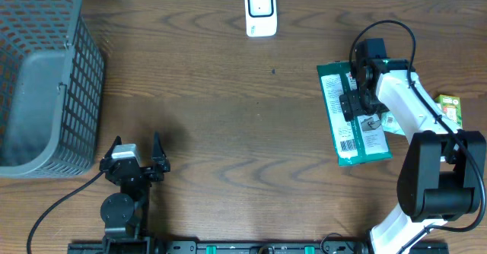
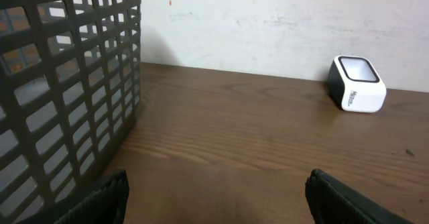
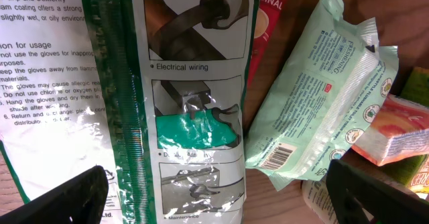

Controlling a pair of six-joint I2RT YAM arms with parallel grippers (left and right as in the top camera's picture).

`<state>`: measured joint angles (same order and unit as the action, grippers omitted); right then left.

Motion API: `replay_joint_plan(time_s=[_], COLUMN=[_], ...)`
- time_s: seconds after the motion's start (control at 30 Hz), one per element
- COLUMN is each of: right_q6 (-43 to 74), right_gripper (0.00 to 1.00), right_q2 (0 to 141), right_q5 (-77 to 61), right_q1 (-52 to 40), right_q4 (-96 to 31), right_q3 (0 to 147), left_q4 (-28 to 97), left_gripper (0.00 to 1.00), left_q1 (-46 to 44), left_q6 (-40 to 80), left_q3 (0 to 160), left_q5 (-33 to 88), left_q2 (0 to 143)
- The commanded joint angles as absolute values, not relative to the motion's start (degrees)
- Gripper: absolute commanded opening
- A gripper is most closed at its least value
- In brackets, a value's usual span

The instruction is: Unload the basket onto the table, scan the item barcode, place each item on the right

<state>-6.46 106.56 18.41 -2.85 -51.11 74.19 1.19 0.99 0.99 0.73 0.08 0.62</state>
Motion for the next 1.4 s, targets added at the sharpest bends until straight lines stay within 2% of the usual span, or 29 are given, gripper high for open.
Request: replay_joint_plan(time_s=[0.0, 0.83, 1.07, 1.37], right_q6=[-5.6, -5.6, -5.6, -5.6], right_gripper=[0.99, 0.99, 0.99, 0.99], right_q2=[106.4, 104.9, 90.3, 63.0], right_q5=[18.5, 18.5, 18.5, 18.5], right_q1=[-2.3, -3.0, -3.5, -3.5], right_q4=[-51.0, -51.0, -51.0, -51.0], right_q3=[75.0, 75.0, 75.0, 75.0], left_q4=[4.2, 4.2, 4.2, 4.2], left_gripper=[0.85, 0.85, 0.85, 0.85], left_q1=[0.8, 0.8, 0.8, 0.8], left_q6=[-0.2, -0.2, -0.2, -0.2], left_q3=[0.2, 0.2, 0.2, 0.2], left_q5=[-0.7, -0.7, -0.7, -0.7], left_q2=[0.2, 0.2, 0.2, 0.2])
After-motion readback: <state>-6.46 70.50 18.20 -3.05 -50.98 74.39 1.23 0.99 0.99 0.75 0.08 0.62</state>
